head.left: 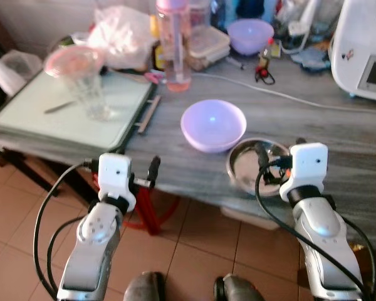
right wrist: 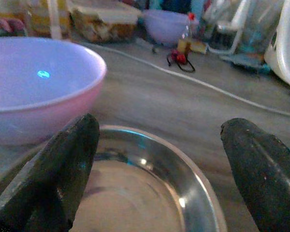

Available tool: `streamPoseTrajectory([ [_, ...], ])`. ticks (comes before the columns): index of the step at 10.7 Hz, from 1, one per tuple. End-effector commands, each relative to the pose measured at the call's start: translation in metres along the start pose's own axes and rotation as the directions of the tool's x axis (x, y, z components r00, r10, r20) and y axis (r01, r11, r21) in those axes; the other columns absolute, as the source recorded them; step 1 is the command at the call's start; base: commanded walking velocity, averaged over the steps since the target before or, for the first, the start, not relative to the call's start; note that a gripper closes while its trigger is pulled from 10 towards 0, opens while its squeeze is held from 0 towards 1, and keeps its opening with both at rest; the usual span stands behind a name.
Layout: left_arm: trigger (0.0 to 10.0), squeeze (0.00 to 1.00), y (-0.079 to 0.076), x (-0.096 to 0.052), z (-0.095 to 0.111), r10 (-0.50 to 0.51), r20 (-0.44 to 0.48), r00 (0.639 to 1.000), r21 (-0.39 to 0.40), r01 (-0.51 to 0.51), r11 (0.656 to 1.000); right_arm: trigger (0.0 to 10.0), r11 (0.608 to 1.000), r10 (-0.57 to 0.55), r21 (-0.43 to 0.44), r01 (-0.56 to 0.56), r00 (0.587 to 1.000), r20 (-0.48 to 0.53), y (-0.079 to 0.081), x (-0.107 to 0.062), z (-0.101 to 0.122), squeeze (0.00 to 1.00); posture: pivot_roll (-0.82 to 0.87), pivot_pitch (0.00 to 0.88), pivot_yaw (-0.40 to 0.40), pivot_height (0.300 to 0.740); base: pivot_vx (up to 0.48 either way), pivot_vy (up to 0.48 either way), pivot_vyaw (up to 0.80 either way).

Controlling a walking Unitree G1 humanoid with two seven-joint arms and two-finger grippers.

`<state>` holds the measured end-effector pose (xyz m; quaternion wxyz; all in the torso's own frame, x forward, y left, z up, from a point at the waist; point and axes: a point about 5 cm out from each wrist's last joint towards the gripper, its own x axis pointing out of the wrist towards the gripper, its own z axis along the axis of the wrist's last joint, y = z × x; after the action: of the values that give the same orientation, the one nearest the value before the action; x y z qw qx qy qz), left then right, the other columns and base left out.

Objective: Setting the table

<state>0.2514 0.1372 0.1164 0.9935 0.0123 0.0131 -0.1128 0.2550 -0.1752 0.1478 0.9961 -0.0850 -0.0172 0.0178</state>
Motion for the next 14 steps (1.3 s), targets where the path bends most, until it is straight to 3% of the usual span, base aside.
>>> streamPoseTrajectory([
  [1,10.0,0.0,0.008,0.001,0.006,0.038,0.022,0.999,0.013,-0.038,0.999,10.0,1.0,0.005,0.01,-0.005,0.999,0.035,0.004,0.006,0.003,0.0,0.02,0.06,0.048,0.74,-0.281,0.0,-0.71],
  [3,10.0,0.0,0.009,0.001,0.012,0.052,0.046,0.998,0.019,-0.053,0.998,10.0,1.0,-0.004,0.001,0.004,0.996,0.09,0.002,0.015,0.008,0.0,0.01,0.08,0.044,0.74,-0.279,0.0,-0.69],
  [6,10.0,0.0,0.016,0.004,0.005,0.073,0.018,0.997,-0.001,-0.073,0.997,10.0,0.999,-0.001,0.042,-0.003,0.995,0.098,0.017,0.027,0.01,0.0,0.0,0.055,0.046,0.74,-0.28,0.0,-0.69],
  [9,10.0,0.0,-0.01,0.002,-0.023,-0.009,-0.071,0.997,-0.07,0.004,0.998,10.0,0.997,0.03,0.076,-0.031,0.999,0.02,0.026,0.021,-0.018,0.0,0.0,0.023,0.065,0.74,-0.276,0.0,-0.69],
  [11,10.0,0.0,-0.013,0.002,-0.017,-0.015,-0.047,0.999,-0.068,0.012,0.998,10.0,0.997,0.041,0.07,-0.045,0.997,0.059,0.028,0.025,-0.009,0.0,0.01,0.037,0.06,0.74,-0.257,0.0,-0.68],
  [13,10.0,0.0,-0.004,0.003,-0.006,0.025,0.009,1.0,-0.081,-0.024,0.996,10.0,0.997,0.058,0.052,-0.064,0.992,0.113,0.023,0.033,0.002,0.0,0.02,0.081,0.049,0.74,0.0,0.0,-0.25],
  [14,10.0,0.0,-0.005,-0.003,-0.007,0.02,0.006,1.0,-0.067,-0.02,0.998,10.0,0.997,0.055,0.046,-0.06,0.993,0.1,0.021,0.027,-0.003,0.0,0.03,0.085,0.051,0.74,0.0,0.0,0.0],
])
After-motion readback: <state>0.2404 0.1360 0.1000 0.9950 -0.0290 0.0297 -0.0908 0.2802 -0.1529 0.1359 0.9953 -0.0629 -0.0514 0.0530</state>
